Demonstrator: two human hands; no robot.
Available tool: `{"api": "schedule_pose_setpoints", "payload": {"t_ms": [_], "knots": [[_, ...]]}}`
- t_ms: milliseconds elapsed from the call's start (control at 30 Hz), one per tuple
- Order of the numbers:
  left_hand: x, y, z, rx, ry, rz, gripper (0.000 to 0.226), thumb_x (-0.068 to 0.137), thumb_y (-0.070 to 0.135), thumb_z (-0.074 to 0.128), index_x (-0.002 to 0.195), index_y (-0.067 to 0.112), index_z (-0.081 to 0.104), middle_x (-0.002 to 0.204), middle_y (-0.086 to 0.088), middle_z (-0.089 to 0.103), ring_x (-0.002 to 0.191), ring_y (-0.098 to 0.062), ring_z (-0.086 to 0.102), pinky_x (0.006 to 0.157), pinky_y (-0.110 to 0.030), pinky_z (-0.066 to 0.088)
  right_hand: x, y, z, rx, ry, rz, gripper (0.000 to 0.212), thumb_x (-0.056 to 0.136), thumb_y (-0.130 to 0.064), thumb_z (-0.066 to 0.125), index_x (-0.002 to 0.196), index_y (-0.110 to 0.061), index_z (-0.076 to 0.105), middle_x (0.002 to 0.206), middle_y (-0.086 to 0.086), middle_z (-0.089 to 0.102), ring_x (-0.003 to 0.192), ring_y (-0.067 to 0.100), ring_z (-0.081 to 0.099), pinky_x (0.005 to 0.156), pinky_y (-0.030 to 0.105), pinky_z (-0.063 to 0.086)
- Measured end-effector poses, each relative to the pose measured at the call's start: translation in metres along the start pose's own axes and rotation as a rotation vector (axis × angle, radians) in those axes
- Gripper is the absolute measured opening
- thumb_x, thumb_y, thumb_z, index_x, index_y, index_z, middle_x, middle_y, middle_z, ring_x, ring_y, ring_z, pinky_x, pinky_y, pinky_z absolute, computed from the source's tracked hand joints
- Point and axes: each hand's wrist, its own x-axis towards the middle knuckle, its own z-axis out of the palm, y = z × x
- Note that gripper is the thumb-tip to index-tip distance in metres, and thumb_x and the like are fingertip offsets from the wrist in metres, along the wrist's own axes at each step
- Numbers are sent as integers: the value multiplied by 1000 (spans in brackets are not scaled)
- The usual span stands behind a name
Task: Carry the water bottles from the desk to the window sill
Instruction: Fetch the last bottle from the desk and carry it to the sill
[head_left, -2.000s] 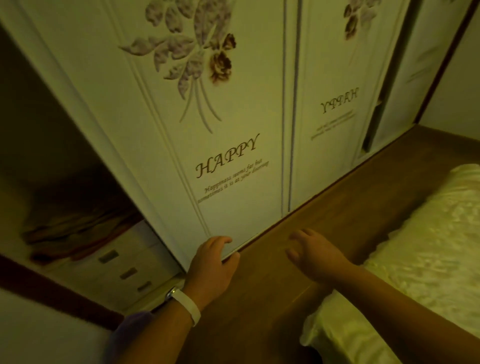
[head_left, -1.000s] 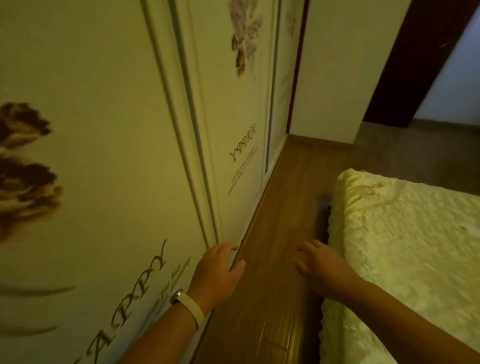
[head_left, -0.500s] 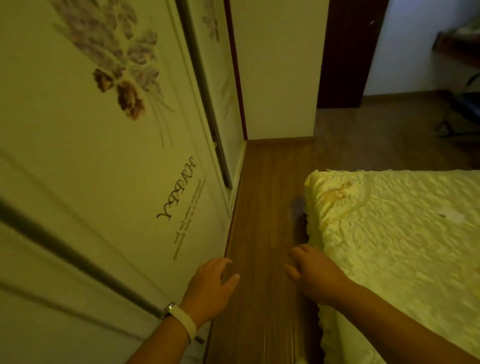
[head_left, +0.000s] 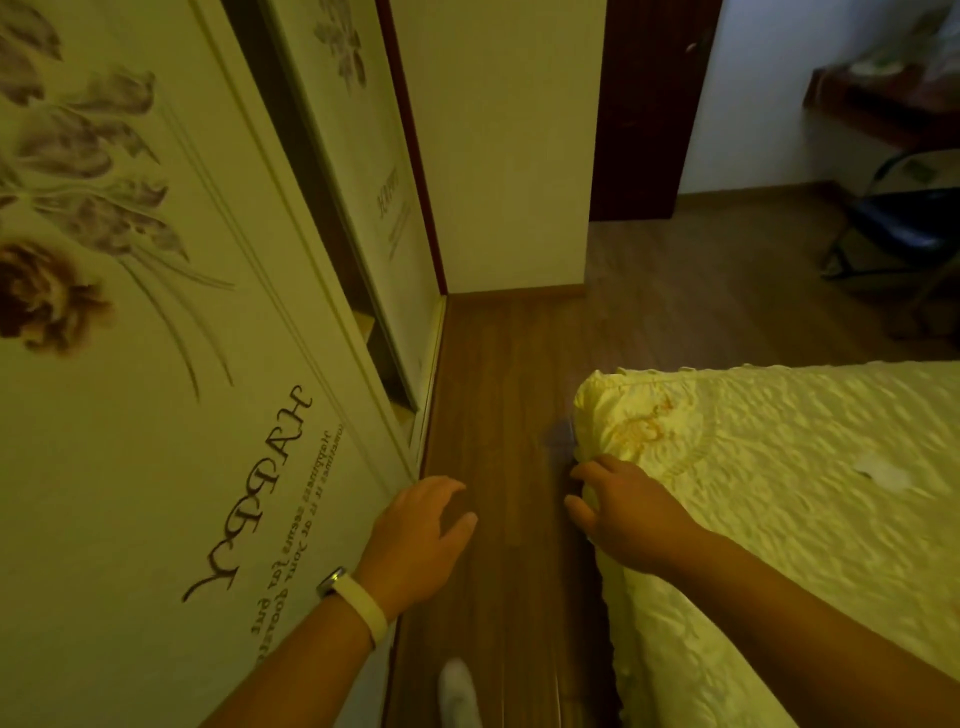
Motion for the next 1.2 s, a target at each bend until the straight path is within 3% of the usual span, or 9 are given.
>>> {"api": "schedule_pose_setpoints", "payload": {"t_ms": [233,333,667,867,1033,1200], "knots": [[133,-47,-8,-23,-95,36,58,94,55,41,144,27,44,152,5,41,141,-17,36,117,-38,31,116,-5,6,-64,-42,80,45,96,-48,46,133,-22,52,133,0,52,121,23,51,98,39,45],[196,-68,-25,-18,-146,62,51,100,49,44,146,28,40,154,6,39,143,-16,33,118,-40,31,169,-16,-6,-109,-48,114,46,97,-48,45,136,-25,49,137,-3,51,124,21,50,99,36,44],[364,-58,-91,88,-154,275,50,101,51,37,147,33,36,157,10,33,147,-13,26,120,-40,25,302,-29,-66,-197,55,136,47,98,-51,38,137,-27,47,140,-7,47,126,17,45,99,32,38],[458,-42,-97,157,-191,337,47,102,49,35,146,33,37,156,11,34,147,-12,25,121,-40,21,380,7,-77,-156,63,166,49,98,-52,38,140,-28,45,142,-7,45,128,16,45,101,32,40],[542,-36,-92,141,-235,274,44,103,47,34,144,32,41,155,10,36,145,-12,28,120,-42,25,467,55,-73,-90,15,162,46,98,-52,38,136,-28,48,138,-6,48,121,15,48,99,30,42],[645,-18,-99,207,-222,209,46,103,47,33,145,31,40,155,8,37,144,-12,29,119,-40,26,569,104,-101,-61,-54,111,50,99,-50,36,144,-28,39,149,-4,38,132,17,41,107,34,37]]}}
